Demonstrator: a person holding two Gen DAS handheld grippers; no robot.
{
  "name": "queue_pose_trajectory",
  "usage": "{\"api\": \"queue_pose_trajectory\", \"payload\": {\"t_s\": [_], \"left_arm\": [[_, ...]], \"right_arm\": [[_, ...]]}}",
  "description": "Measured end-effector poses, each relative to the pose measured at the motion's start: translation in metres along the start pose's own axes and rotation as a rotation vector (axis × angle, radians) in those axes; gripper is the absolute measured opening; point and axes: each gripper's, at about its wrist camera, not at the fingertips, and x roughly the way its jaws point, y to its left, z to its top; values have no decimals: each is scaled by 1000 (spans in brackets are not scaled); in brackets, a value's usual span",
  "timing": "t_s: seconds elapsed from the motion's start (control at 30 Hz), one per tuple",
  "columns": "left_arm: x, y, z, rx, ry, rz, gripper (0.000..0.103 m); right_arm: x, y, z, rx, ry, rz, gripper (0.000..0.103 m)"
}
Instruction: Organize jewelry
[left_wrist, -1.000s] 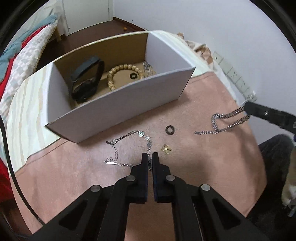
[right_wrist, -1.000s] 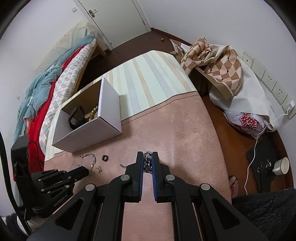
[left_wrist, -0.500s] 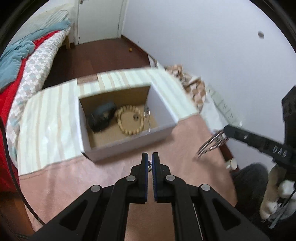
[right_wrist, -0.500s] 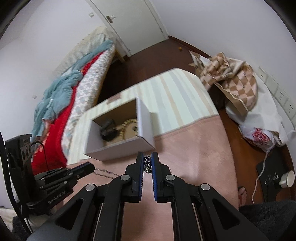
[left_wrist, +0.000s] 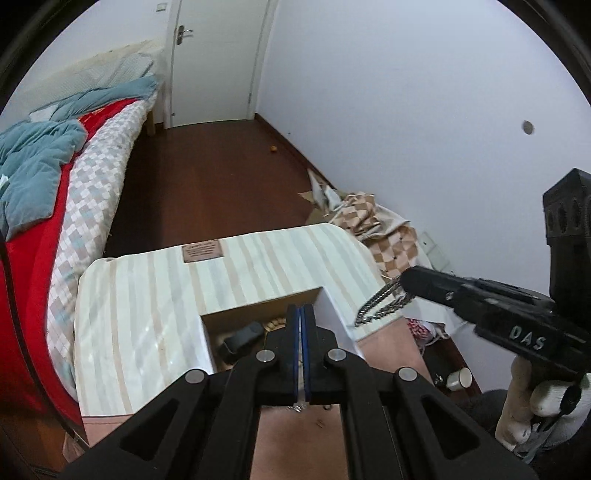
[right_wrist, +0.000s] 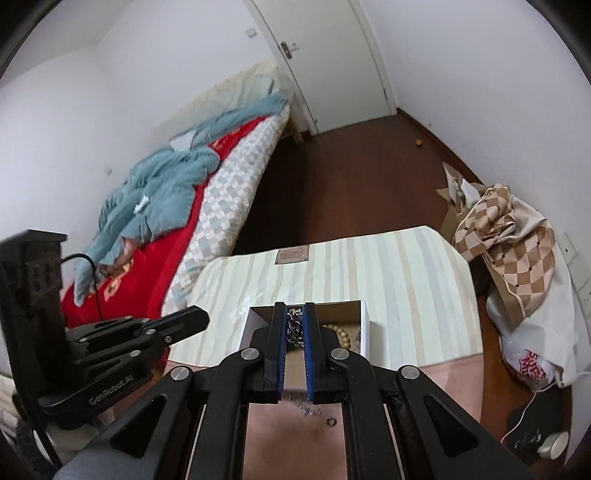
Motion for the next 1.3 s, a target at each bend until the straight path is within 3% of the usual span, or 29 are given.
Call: {"api": "queue_pose_trajectory", "payload": {"t_s": [0.17,0.4,0.43,0.47,0.5,0.53,0.73,1.03,1.07,1.13,1.17,1.3], "left_arm": [[22,22,-7,-72,38,32,1],[22,30,-45,-176,46,206,9],[19,28,-52,-176,35,234,17],[18,27,-56,-177,29,249,52],[16,26,-62,-178,21,265,102],[14,24,-69,-176,6,271,103],[20,7,-105,-164,40,320,103],[111,-12,-135,-180,230,275,103],[118,-13,-136,-184,241,269,98],[134,-17,-137,-169,268,274,77],[139,-18,-138,-160,282,277,53],[142,-29,-137,-95,270,254,2]], "right_arm": [[40,-5,4,-8,74,-14,8],[27,-12,-12,-2,51,-10,8],[22,-13,-14,1,43,-13,8],[17,-14,-15,7,34,-16,8],[9,-18,-21,23,22,-16,8],[4,-21,-24,34,17,-20,8],[-23,-49,-69,136,-6,-68,8],[1,-102,-148,243,94,-179,8],[4,-106,-153,253,102,-184,8],[10,-116,-164,275,118,-193,8],[12,-119,-167,281,125,-195,8],[18,-123,-169,278,134,-193,9]]}}
